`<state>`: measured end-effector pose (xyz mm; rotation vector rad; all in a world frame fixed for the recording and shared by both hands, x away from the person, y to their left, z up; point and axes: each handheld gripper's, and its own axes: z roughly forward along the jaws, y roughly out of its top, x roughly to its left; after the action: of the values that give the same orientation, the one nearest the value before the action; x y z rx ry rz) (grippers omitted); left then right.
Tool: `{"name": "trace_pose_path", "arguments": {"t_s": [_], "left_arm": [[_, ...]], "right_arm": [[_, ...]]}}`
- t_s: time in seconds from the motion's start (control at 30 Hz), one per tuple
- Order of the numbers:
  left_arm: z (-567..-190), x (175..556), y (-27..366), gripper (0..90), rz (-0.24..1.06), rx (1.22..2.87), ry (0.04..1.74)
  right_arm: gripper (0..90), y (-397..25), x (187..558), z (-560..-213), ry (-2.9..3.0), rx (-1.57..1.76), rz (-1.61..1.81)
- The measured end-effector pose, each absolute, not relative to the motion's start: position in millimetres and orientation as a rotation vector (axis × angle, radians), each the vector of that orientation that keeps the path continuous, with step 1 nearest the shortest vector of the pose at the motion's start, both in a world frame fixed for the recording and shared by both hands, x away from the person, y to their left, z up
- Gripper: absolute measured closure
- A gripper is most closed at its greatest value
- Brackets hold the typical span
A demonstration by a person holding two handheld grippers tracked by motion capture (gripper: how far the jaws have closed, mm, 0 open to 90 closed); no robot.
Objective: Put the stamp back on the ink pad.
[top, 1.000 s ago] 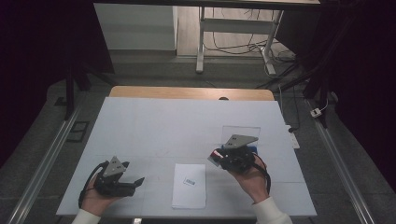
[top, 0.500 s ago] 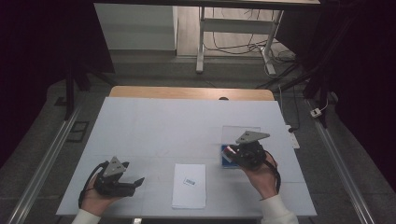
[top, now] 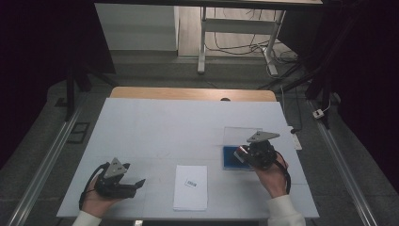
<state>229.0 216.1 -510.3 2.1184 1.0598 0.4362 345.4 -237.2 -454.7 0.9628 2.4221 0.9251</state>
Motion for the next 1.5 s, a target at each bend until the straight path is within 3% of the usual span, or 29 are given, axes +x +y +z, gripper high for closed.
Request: {"name": "trace_pose_path", "arguments": {"t_s": [1.1, 1.27, 1.5], "left_arm": [[-512.2, 229.5, 215.0, 18.7, 0.432, 2.131, 1.053], [-512.3, 229.5, 215.4, 18.7, 0.432, 2.128, 1.056], [-511.7, 228.0, 215.6, 18.7, 0.435, 2.123, 1.059]], "right_arm": [[68.7, -244.3, 356.0, -474.6, 2.422, 0.987, 0.785], [44.6, -246.9, 356.0, -471.9, 2.393, 1.014, 0.870], [35.1, -250.8, 349.0, -466.9, 2.355, 1.000, 0.971]]}}
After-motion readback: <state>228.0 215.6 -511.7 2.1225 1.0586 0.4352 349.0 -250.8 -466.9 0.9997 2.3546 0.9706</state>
